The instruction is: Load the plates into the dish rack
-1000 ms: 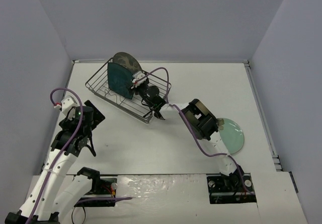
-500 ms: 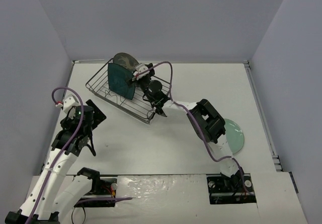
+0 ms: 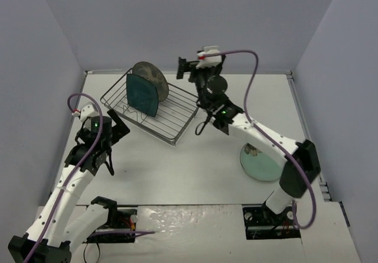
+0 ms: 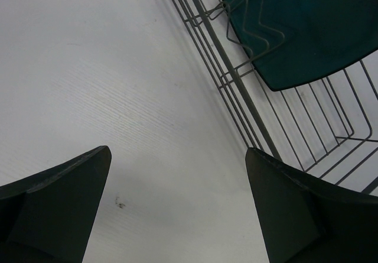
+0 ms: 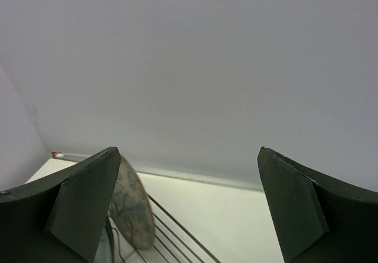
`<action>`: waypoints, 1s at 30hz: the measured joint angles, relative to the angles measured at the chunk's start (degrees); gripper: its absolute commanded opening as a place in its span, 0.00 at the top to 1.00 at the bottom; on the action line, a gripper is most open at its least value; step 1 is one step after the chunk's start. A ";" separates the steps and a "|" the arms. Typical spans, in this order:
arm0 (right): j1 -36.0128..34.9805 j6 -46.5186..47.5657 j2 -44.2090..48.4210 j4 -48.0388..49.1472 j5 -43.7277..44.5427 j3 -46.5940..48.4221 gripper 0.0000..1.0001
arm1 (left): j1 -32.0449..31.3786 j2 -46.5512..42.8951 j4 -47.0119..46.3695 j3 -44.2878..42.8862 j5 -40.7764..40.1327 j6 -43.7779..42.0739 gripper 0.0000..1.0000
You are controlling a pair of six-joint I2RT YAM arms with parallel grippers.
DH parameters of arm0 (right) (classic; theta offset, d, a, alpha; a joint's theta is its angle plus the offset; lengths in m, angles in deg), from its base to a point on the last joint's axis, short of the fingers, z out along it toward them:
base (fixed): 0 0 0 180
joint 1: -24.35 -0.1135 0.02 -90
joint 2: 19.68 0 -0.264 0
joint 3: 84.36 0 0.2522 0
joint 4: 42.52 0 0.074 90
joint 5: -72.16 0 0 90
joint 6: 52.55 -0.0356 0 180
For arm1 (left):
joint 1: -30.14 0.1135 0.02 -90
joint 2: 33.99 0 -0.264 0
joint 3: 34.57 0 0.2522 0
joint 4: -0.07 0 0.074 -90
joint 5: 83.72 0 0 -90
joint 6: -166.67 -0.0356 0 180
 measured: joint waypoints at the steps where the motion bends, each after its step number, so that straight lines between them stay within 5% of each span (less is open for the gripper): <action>1: 1.19 -2.88 3.40 -2.98 0.76 -2.11 0.00 | 0.00 0.36 -0.85 -0.01 0.85 -0.21 0.03; 8: 22.48 -26.82 26.89 -30.17 3.14 -18.06 0.00 | -0.16 2.30 -5.65 -0.01 7.41 -1.68 0.03; 15: 34.86 -40.45 46.71 -54.42 4.93 -28.06 0.00 | -3.39 3.99 -10.67 0.35 13.64 -2.88 0.03; 20: 46.14 -44.94 51.62 -62.84 2.17 -32.82 0.00 | -15.87 9.22 -12.37 -0.90 13.89 -5.42 0.03; 30: 65.23 -47.58 52.01 -67.18 -12.94 -46.14 0.00 | -30.45 32.24 -12.74 -21.51 26.42 -16.73 0.03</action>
